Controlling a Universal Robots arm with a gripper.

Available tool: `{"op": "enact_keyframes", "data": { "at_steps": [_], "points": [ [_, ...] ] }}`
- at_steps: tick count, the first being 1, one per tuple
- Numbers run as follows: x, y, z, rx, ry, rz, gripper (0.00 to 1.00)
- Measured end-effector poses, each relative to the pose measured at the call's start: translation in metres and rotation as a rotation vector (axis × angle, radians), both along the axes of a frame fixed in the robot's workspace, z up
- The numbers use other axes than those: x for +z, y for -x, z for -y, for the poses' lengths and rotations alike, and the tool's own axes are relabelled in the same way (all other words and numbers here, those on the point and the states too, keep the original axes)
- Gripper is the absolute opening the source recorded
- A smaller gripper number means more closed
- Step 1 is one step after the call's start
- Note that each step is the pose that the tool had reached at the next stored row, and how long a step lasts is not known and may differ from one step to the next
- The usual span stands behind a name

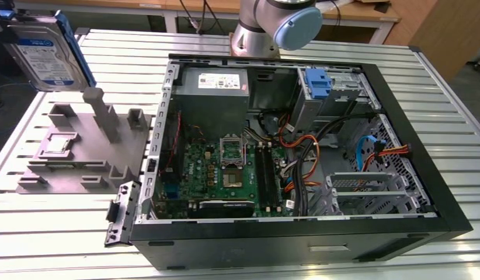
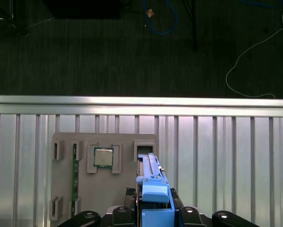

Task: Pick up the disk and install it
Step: 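Pick up the disk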

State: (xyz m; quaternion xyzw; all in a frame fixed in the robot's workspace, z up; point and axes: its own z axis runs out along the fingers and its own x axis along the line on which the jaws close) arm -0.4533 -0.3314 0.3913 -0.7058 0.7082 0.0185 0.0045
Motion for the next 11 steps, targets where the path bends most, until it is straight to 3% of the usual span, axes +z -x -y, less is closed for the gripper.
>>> {"op": "enact_keyframes", "data": {
  "at_steps": [11],
  "points": [
    [0.0025,0.0000,0.0000,0.000,0.0000,0.0001,0.37]
  ]
}}
